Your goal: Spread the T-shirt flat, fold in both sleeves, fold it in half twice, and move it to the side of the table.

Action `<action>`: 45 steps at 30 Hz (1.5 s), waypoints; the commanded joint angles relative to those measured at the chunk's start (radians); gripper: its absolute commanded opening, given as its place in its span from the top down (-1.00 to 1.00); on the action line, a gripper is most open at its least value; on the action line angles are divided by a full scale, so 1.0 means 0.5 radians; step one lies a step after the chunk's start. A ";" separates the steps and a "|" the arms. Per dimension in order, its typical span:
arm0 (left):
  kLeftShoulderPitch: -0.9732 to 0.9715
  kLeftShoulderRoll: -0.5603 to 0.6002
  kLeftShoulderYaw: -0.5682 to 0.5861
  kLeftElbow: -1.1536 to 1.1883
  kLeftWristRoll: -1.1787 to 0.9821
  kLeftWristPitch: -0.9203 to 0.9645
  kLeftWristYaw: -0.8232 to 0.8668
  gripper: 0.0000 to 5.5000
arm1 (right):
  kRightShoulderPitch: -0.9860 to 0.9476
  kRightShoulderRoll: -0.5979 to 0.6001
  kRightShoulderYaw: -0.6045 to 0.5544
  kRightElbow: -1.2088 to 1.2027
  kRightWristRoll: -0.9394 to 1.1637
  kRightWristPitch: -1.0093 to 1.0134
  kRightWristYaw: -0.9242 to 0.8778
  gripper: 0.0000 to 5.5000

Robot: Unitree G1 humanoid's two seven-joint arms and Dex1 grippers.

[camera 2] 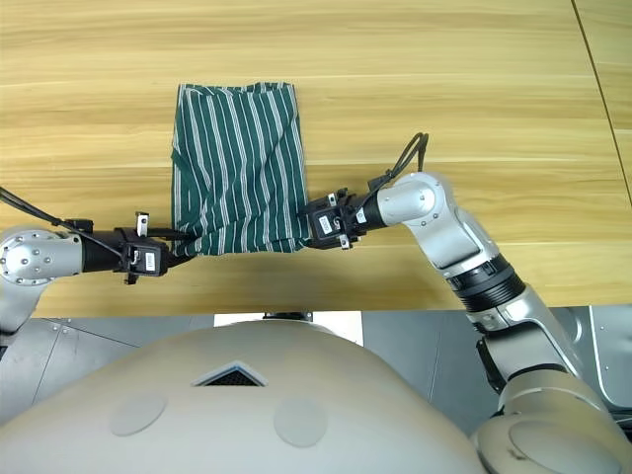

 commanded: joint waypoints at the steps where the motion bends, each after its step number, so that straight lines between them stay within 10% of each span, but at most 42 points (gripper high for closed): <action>1: -0.091 -0.011 -0.050 0.058 0.010 -0.014 -0.015 0.74 | -0.015 0.014 0.035 0.010 -0.023 0.061 0.001 0.32; 11: -0.132 -0.046 -0.103 0.096 -0.081 -0.021 -0.016 1.00 | -0.013 0.027 0.023 -0.012 -0.013 0.093 -0.062 0.91; 26: -0.126 0.032 0.159 -0.326 -0.640 0.278 -0.148 1.00 | 0.141 -0.502 -0.485 -0.410 0.645 0.188 0.287 0.93; 35: -1.428 -0.418 -0.169 0.782 -0.609 0.660 -0.353 1.00 | -1.014 -0.090 -0.326 0.904 0.694 0.602 0.702 0.93; 45: -1.646 -0.676 -0.295 1.445 -0.463 0.589 -0.414 1.00 | -1.532 0.413 -0.280 2.162 0.341 0.282 0.560 0.93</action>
